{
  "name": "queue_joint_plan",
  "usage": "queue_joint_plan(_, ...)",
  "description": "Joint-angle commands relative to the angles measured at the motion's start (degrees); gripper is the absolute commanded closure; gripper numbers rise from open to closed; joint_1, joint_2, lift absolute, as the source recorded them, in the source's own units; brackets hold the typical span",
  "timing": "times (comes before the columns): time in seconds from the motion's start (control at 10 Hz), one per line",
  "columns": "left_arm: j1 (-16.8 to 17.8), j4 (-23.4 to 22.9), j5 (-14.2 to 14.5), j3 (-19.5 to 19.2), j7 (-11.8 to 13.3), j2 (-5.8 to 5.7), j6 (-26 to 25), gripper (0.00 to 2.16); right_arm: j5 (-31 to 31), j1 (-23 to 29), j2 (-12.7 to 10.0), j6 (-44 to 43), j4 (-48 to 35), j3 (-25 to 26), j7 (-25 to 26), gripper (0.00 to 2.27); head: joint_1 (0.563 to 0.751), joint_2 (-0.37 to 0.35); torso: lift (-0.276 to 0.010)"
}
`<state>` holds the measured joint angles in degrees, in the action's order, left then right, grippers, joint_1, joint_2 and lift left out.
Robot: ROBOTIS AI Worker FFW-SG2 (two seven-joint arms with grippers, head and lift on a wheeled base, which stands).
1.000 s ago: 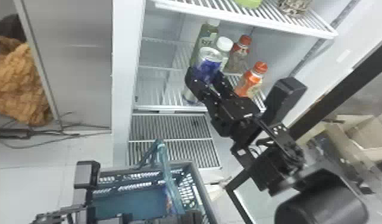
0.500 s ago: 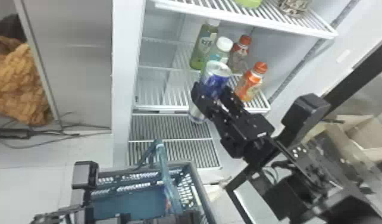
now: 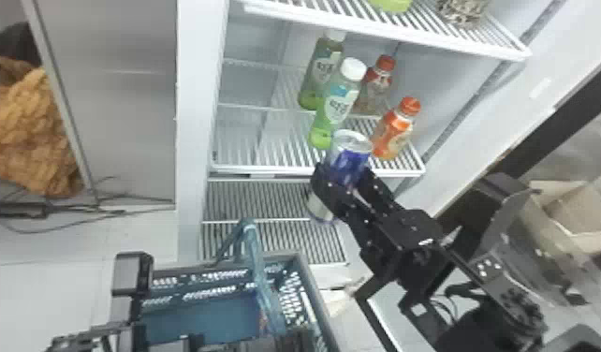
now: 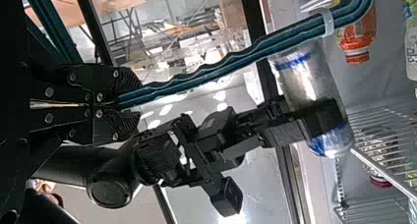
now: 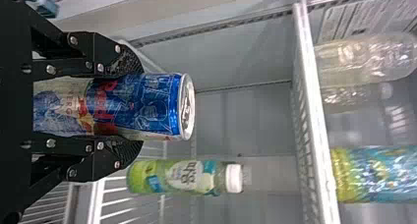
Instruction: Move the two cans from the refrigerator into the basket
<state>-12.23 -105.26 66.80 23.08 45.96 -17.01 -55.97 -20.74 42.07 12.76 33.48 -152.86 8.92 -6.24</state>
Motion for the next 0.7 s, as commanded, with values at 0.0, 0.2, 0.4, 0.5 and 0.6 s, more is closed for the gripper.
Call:
queue_joint_plan(0.0, -0.14, 0.0, -0.08, -0.11, 0.0, 0.05, 0.0, 1.19, -0.85, 1.66, -0.63, 3.08, -0.63, 0.91, 0.0, 1.06, 0.695, -0.35, -0.276)
queue_joint_plan(0.2, -0.28, 0.0, -0.19, -0.34, 0.09, 0.14, 0.0, 1.19, -1.54, 3.35, -1.34, 8.0, -1.76, 1.25, -0.09, 1.06, 0.695, -0.35, -0.276)
queue_joint_plan(0.4, -0.28, 0.0, -0.3, -0.34, 0.09, 0.23, 0.0, 1.19, -2.34, 4.33, -1.78, 11.79, -2.32, 1.59, -0.09, 1.06, 0.695, -0.35, -0.276)
queue_joint_plan(0.5, -0.28, 0.0, -0.3, -0.34, 0.09, 0.23, 0.0, 1.19, -3.48, 4.47, -1.78, 14.47, -2.32, 1.59, -0.26, 1.06, 0.695, -0.35, -0.276)
queue_joint_plan(0.6, -0.28, 0.0, -0.42, -0.34, 0.09, 0.23, 0.0, 1.19, -5.08, 3.91, -1.86, 18.68, -2.04, 1.48, -0.26, 1.06, 0.695, -0.35, -0.276)
